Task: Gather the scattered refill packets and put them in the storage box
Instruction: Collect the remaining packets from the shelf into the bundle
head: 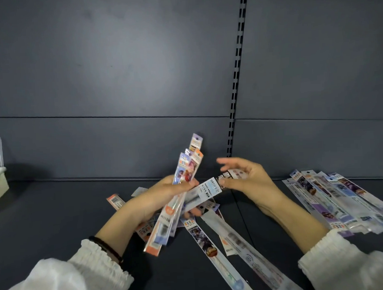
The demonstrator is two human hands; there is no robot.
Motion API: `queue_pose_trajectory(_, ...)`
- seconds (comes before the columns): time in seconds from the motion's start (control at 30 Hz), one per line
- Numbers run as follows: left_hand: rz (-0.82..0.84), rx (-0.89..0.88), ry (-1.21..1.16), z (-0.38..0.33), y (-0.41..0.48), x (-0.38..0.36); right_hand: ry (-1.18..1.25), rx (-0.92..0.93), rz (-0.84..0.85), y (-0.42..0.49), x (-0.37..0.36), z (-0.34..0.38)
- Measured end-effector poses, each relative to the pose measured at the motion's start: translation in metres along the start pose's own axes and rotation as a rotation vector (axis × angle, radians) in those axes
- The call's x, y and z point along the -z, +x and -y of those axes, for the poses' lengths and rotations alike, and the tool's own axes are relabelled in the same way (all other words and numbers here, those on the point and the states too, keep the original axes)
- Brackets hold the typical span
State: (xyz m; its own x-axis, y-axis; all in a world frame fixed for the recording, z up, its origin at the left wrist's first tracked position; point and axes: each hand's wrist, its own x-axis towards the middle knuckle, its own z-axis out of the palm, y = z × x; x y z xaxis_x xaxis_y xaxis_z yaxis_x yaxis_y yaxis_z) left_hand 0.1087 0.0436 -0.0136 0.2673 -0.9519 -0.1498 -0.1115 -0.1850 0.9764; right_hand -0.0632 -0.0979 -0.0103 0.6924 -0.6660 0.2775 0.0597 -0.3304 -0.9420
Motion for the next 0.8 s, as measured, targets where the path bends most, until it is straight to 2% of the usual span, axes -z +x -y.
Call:
queue_pose_trajectory(0.1,0.161,-0.039,0.022,0.001,-0.002,-0.003,0.184,-0.016,-0.155,0.002,-0.006,-0.004)
queue_pose_trajectory(0.2,0.161,-0.043,-0.071,0.002,0.001,-0.006,0.412,-0.078,-0.202,0.002,-0.011,-0.007)
queue_pose_trajectory(0.3,0.209,-0.03,-0.157,0.0,-0.002,-0.013,0.488,-0.085,-0.166,0.001,-0.017,-0.007)
queue_pose_trajectory(0.4,0.197,-0.05,-0.235,-0.002,-0.005,-0.018,0.461,-0.099,-0.014,0.0,-0.019,-0.005)
queue_pose_trajectory(0.47,0.106,-0.073,-0.234,-0.002,-0.004,-0.016,0.306,-0.115,0.136,-0.001,-0.013,-0.002)
queue_pose_trajectory(0.57,-0.089,-0.116,-0.352,0.0,0.002,-0.008,-0.257,-0.006,0.338,-0.002,0.0,-0.005)
queue_pose_trajectory(0.63,-0.186,-0.152,-0.46,0.003,0.005,-0.002,-0.525,0.045,0.461,-0.002,0.006,-0.012)
queue_pose_trajectory(0.73,-0.211,-0.193,-0.577,0.006,0.009,0.001,-0.679,0.015,0.585,-0.003,0.008,-0.019)
queue_pose_trajectory(0.8,-0.213,-0.209,-0.61,0.007,0.01,0.001,-0.734,0.048,0.55,0.0,0.009,-0.024)
